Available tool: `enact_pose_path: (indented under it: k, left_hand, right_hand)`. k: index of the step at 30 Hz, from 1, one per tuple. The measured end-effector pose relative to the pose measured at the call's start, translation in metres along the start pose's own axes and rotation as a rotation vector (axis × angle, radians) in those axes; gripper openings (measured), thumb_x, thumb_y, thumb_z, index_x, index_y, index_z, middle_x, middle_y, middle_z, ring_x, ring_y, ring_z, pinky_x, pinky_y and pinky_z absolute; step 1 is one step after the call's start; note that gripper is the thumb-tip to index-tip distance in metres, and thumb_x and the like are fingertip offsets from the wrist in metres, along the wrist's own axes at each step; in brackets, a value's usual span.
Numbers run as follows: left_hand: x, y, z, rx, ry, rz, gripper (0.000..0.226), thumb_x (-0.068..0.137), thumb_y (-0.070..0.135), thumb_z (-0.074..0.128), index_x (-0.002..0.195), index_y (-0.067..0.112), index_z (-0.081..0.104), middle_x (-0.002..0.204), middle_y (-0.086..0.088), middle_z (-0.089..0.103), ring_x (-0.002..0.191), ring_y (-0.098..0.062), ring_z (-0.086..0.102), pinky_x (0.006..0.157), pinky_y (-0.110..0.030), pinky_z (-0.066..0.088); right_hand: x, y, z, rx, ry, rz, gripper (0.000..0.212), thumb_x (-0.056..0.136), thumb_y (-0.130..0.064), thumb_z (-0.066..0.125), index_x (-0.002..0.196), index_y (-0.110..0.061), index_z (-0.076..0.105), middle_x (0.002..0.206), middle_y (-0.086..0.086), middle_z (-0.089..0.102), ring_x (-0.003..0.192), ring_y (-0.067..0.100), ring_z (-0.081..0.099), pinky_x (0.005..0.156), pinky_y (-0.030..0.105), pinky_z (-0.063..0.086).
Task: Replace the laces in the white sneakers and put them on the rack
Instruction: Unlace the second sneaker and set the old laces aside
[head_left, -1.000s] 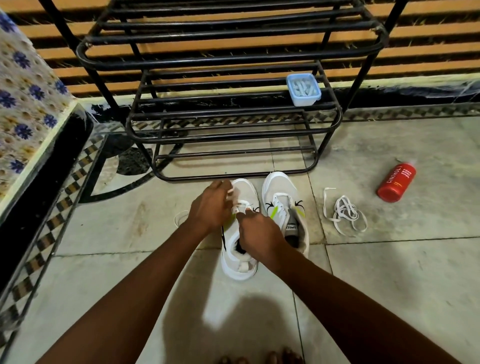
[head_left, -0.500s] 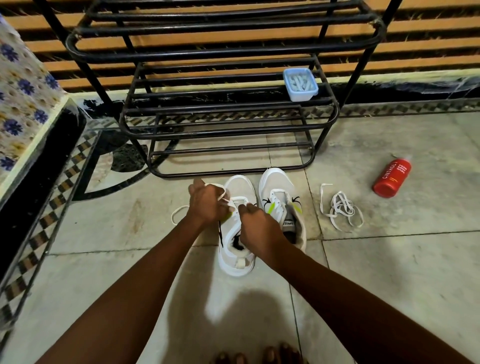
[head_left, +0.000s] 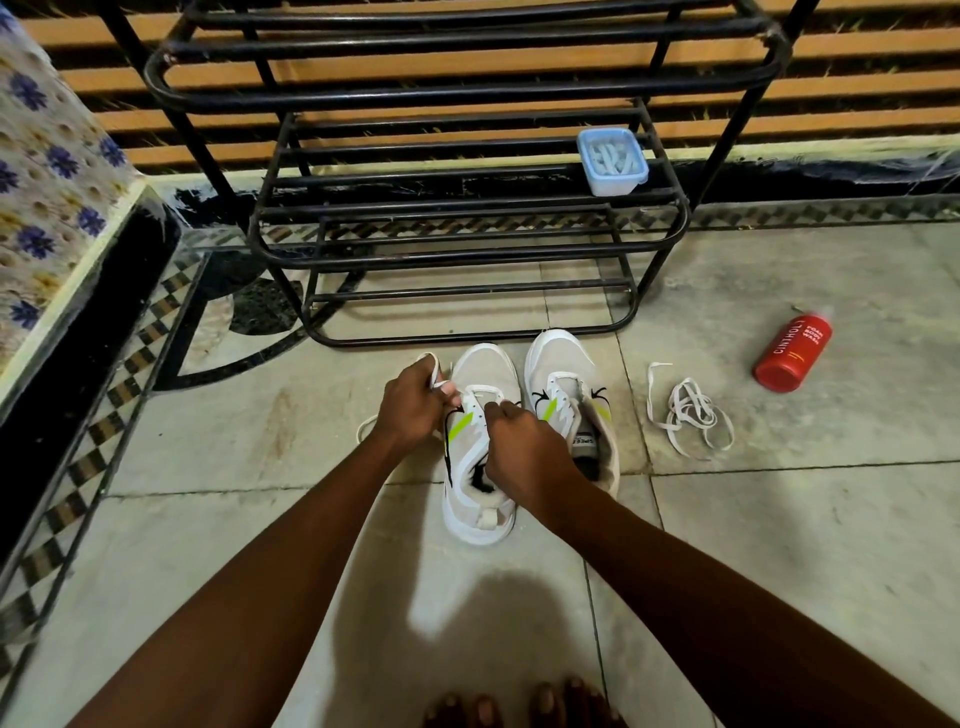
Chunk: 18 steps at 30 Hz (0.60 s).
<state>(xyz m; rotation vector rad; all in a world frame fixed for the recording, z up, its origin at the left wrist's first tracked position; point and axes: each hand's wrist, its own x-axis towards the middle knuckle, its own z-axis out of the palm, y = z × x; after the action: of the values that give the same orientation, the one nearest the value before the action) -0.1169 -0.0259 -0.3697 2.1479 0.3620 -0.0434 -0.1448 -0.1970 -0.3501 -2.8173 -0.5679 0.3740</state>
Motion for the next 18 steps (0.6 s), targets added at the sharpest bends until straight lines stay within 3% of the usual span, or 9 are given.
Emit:
enact_pose_path:
  k: [2, 7, 11, 13, 15, 16, 18]
  left_hand:
    - [-0.003, 0.000, 0.001, -0.048, 0.006, -0.012, 0.030, 0.098, 0.008, 0.057, 0.075, 0.012, 0.039, 0.075, -0.001, 0.077, 0.073, -0.010, 0.072, 0.078, -0.036, 0.056]
    - [-0.003, -0.005, 0.005, -0.307, 0.004, -0.134, 0.025, 0.104, 0.003, 0.050, 0.083, 0.002, 0.034, 0.082, -0.014, 0.078, 0.069, -0.027, 0.069, 0.069, -0.060, 0.059]
    - [0.001, -0.006, 0.003, -0.429, -0.025, -0.251, 0.030, 0.106, 0.007, 0.051, 0.081, 0.015, 0.037, 0.092, -0.018, 0.078, 0.077, -0.029, 0.065, 0.084, -0.064, 0.057]
    - [-0.004, 0.000, 0.001, -0.504, -0.036, -0.287, 0.021, 0.108, 0.008, 0.050, 0.088, 0.012, 0.045, 0.101, -0.023, 0.077, 0.083, -0.033, 0.068, 0.081, -0.060, 0.058]
    - [-0.004, 0.007, -0.002, -0.631, -0.026, -0.361, 0.015, 0.110, 0.009, 0.045, 0.100, 0.001, 0.053, 0.107, -0.022, 0.076, 0.092, -0.036, 0.071, 0.067, -0.044, 0.060]
    - [-0.002, 0.011, -0.004, -0.709, -0.020, -0.412, 0.020, 0.110, 0.009, 0.044, 0.096, 0.002, 0.055, 0.108, -0.020, 0.074, 0.094, -0.035, 0.070, 0.064, -0.036, 0.056]
    - [0.002, 0.015, -0.009, -0.794, -0.016, -0.459, 0.019, 0.110, 0.011, 0.045, 0.094, 0.009, 0.055, 0.106, -0.018, 0.069, 0.094, -0.032, 0.067, 0.069, -0.033, 0.050]
  right_hand:
    - [0.000, 0.000, -0.001, 0.000, -0.001, 0.005, 0.046, 0.083, -0.009, 0.058, 0.129, -0.005, 0.050, 0.123, 0.014, 0.058, 0.113, 0.037, 0.060, 0.085, 0.039, 0.049]
    - [-0.001, -0.002, 0.000, 0.010, 0.019, 0.039, 0.042, 0.083, -0.008, 0.057, 0.124, -0.006, 0.053, 0.121, 0.011, 0.060, 0.112, 0.035, 0.061, 0.085, 0.038, 0.050]
    - [0.000, -0.002, 0.001, 0.016, 0.025, 0.041, 0.041, 0.082, -0.010, 0.058, 0.123, -0.007, 0.054, 0.120, 0.011, 0.060, 0.111, 0.035, 0.062, 0.084, 0.037, 0.051]
    - [0.000, -0.001, 0.001, 0.026, 0.021, 0.041, 0.041, 0.082, -0.010, 0.059, 0.122, -0.007, 0.053, 0.120, 0.012, 0.060, 0.110, 0.035, 0.062, 0.084, 0.037, 0.051]
    - [0.000, 0.000, 0.003, 0.027, 0.023, 0.043, 0.043, 0.082, -0.011, 0.060, 0.124, -0.006, 0.053, 0.121, 0.012, 0.060, 0.111, 0.036, 0.062, 0.085, 0.038, 0.051]
    - [0.001, 0.001, 0.004, 0.030, 0.024, 0.046, 0.044, 0.082, -0.011, 0.060, 0.125, -0.006, 0.053, 0.121, 0.013, 0.061, 0.111, 0.036, 0.062, 0.085, 0.039, 0.051]
    - [0.002, 0.000, 0.005, 0.031, 0.027, 0.045, 0.045, 0.082, -0.010, 0.060, 0.126, -0.006, 0.053, 0.120, 0.013, 0.061, 0.110, 0.036, 0.062, 0.085, 0.039, 0.052]
